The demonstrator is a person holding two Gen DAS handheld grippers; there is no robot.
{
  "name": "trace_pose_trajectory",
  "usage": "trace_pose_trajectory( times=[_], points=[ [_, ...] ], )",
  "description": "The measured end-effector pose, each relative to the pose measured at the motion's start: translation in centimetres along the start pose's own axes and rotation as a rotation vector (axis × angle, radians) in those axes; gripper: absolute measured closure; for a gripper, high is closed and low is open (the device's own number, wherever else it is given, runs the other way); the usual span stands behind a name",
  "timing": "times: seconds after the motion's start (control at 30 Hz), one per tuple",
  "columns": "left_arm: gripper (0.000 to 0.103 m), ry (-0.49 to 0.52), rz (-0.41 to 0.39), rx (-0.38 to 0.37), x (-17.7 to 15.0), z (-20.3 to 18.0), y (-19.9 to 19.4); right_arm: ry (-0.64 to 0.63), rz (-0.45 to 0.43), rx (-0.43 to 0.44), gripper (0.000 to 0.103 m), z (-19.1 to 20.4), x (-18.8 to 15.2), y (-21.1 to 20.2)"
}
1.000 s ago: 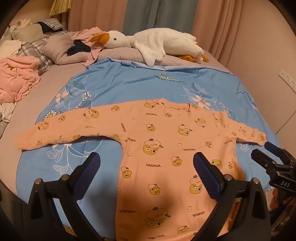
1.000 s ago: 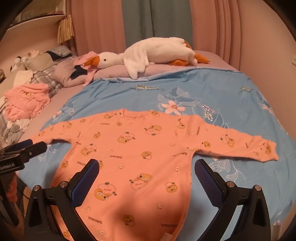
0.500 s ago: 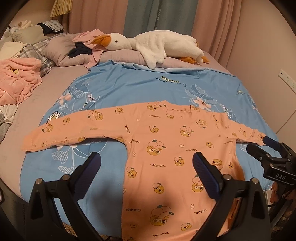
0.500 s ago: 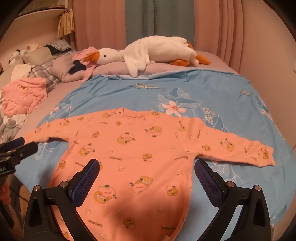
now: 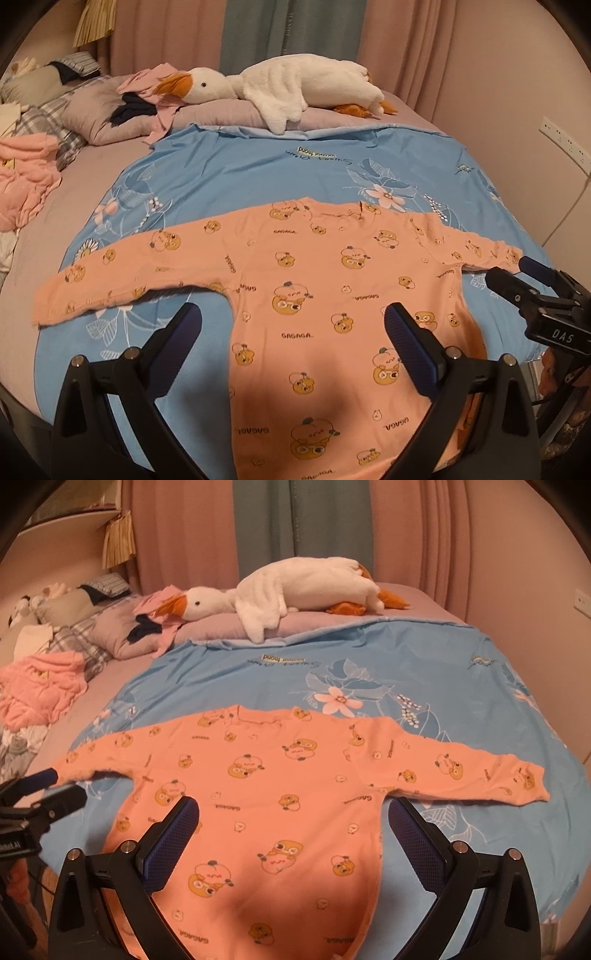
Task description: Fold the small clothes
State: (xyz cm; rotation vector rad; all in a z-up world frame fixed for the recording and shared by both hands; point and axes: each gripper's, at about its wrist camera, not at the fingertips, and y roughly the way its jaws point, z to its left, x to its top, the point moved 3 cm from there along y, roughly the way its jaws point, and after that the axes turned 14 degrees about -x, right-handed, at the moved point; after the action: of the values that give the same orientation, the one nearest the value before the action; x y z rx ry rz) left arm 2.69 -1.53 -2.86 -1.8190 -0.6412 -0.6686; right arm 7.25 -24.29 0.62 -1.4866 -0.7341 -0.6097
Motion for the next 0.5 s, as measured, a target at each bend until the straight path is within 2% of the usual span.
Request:
trace_pose_trajectory(
  times=[0.2, 0.5],
  points=[
    [0.004, 0.017, 0.014, -0.001, 0.29, -0.31, 0.95, 0.020, -0.002, -0.020, 0.001, -0.33, -0.02, 0.39],
    [0.004, -0.013, 0.000, -0.017, 0.22, -0.09, 0.85, 0.045, 0.011, -0.035, 0.001, -0.51, -0.48, 0.51]
  ],
)
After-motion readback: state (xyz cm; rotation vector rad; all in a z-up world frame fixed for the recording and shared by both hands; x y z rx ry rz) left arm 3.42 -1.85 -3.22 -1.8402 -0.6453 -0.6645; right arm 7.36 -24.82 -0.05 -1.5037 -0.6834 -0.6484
